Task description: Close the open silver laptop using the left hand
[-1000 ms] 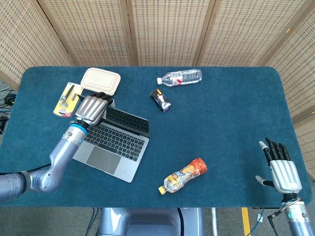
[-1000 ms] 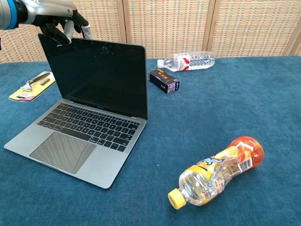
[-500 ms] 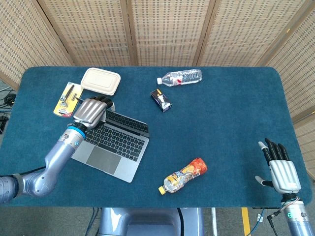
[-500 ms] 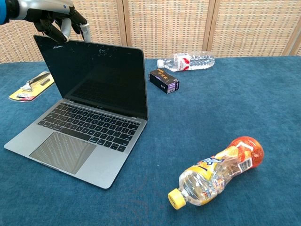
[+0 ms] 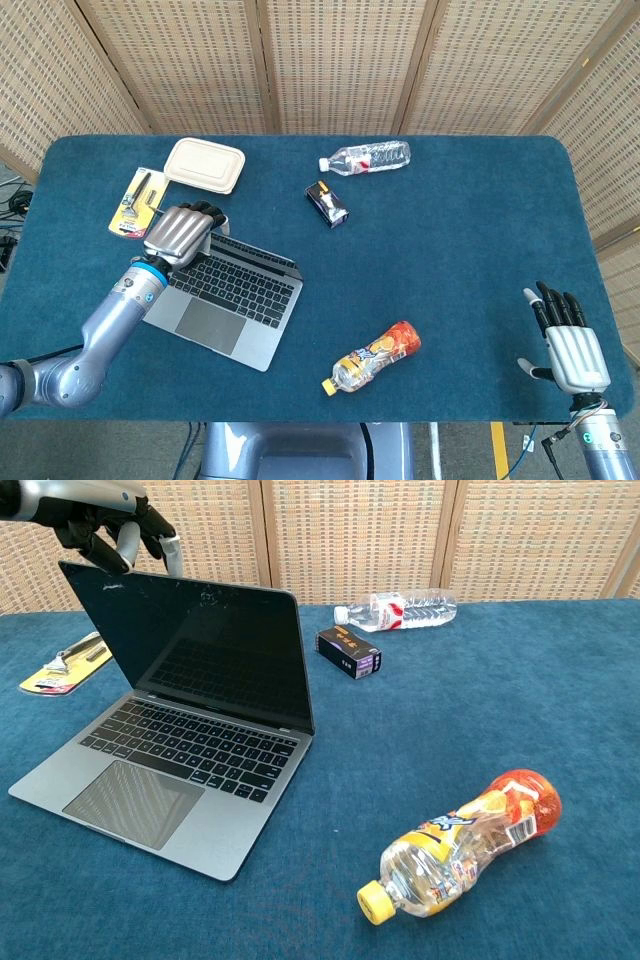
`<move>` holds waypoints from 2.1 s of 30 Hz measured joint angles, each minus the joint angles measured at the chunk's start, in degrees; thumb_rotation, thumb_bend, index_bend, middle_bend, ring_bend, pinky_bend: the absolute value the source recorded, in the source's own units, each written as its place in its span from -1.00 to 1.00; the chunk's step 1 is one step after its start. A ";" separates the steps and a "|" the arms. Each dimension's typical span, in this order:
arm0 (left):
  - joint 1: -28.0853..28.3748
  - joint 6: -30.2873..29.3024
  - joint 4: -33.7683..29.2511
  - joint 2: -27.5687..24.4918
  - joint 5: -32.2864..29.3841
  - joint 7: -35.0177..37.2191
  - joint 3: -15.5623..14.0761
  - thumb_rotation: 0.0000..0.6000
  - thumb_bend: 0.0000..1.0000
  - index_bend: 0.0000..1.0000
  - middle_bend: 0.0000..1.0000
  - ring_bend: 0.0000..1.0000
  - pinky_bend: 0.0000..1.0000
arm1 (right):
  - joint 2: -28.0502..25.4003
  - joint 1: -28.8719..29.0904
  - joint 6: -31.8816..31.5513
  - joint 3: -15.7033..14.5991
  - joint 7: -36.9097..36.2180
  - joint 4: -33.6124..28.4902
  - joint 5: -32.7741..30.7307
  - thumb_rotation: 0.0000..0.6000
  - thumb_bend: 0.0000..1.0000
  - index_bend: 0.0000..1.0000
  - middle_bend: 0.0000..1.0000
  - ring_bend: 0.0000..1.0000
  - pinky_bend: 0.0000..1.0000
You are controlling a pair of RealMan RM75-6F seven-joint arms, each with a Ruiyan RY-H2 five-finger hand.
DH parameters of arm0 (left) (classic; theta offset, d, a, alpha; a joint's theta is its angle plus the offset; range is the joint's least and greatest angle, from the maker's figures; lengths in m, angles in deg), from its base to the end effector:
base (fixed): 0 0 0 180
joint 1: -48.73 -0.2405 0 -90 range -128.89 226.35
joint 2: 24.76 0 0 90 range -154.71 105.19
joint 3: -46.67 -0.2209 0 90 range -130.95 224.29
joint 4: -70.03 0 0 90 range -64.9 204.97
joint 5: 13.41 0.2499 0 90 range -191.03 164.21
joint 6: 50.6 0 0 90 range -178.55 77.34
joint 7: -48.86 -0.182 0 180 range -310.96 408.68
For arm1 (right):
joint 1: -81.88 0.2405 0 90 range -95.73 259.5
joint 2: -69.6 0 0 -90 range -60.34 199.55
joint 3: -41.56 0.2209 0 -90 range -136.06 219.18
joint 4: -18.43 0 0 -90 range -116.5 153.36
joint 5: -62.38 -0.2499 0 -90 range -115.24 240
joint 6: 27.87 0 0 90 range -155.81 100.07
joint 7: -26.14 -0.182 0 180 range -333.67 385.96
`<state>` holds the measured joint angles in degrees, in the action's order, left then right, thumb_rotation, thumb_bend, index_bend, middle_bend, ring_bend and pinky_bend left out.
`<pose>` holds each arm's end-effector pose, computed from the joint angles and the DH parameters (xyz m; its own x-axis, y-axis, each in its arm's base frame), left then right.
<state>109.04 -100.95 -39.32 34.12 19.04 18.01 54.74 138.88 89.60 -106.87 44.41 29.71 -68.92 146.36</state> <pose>-0.0727 0.3869 0.0327 0.5573 0.3160 0.7679 0.8252 -0.3137 -0.4698 -0.3047 -0.2346 0.0734 0.4460 -0.0880 0.8907 -0.8948 -0.0223 0.4459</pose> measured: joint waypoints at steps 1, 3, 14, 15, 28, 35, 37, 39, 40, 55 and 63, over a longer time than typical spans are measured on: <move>-0.10 0.41 -0.39 -0.33 0.03 0.25 -0.21 1.00 1.00 -0.23 -0.44 -0.65 -0.52 | 0.00 -0.01 0.00 0.01 0.01 0.00 -0.04 1.00 -0.89 -1.00 -1.00 -1.00 -1.00; -0.24 0.94 -0.99 -1.01 0.32 0.49 -0.66 1.00 1.00 -0.22 -0.44 -0.65 -0.52 | 0.00 -0.01 0.03 0.01 0.06 -0.03 -0.09 1.00 -0.90 -1.00 -1.00 -1.00 -1.00; -1.14 1.15 -3.70 -2.90 2.91 1.22 -2.47 1.00 1.00 -0.21 -0.43 -0.64 -0.51 | -0.03 -0.02 -0.05 -0.06 0.17 -0.15 0.06 1.00 -0.90 -1.00 -1.00 -1.00 -1.00; -1.28 1.18 -4.05 -3.11 3.25 1.39 -2.58 1.00 1.00 -0.21 -0.43 -0.64 -0.51 | -0.03 -0.01 -0.02 -0.09 0.19 -0.15 0.07 1.00 -0.90 -1.00 -1.00 -1.00 -1.00; -1.94 3.79 -8.27 -6.69 6.10 3.12 -4.52 1.00 1.00 -0.21 -0.43 -0.64 -0.51 | -0.01 -0.02 -0.11 -0.22 0.40 -0.29 0.30 1.00 -0.89 -1.00 -1.00 -1.00 -1.00; -1.72 4.25 -8.33 -6.63 6.18 3.27 -5.40 1.00 1.00 -0.21 -0.43 -0.64 -0.51 | -0.03 -0.05 -0.18 -0.21 0.35 -0.30 0.33 1.00 -0.90 -1.00 -1.00 -1.00 -1.00; -1.66 4.44 -8.32 -6.58 6.22 3.21 -5.77 1.00 1.00 -0.21 -0.43 -0.64 -0.51 | -0.01 -0.01 -0.06 -0.22 0.36 -0.27 0.29 1.00 -0.89 -1.00 -1.00 -1.00 -1.00; -1.57 4.53 -8.33 -6.53 6.25 3.00 -6.12 1.00 1.00 -0.21 -0.43 -0.64 -0.51 | 0.01 0.03 0.08 -0.19 0.35 -0.21 0.16 1.00 -0.89 -1.00 -1.00 -1.00 -1.00; -1.51 4.56 -8.37 -6.51 6.27 2.85 -6.34 1.00 1.00 -0.21 -0.43 -0.64 -0.51 | 0.01 0.04 0.13 -0.19 0.35 -0.19 0.10 1.00 -0.89 -1.00 -1.00 -1.00 -1.00; -1.60 5.57 -10.44 -7.28 7.46 2.34 -8.85 1.00 1.00 -0.21 -0.43 -0.64 -0.51 | -0.05 0.03 0.15 -0.21 0.39 -0.28 0.04 1.00 -0.89 -1.00 -1.00 -1.00 -1.00; -2.58 6.38 -9.74 -5.96 9.05 3.09 -10.50 1.00 1.00 -0.21 -0.43 -0.64 -0.51 | -0.09 -0.01 -0.01 -0.23 0.49 -0.37 0.16 1.00 -0.90 -1.00 -1.00 -1.00 -1.00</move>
<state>106.46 -94.57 -49.06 28.17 28.09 21.11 44.24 138.79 89.59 -106.88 44.18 30.19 -69.30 146.52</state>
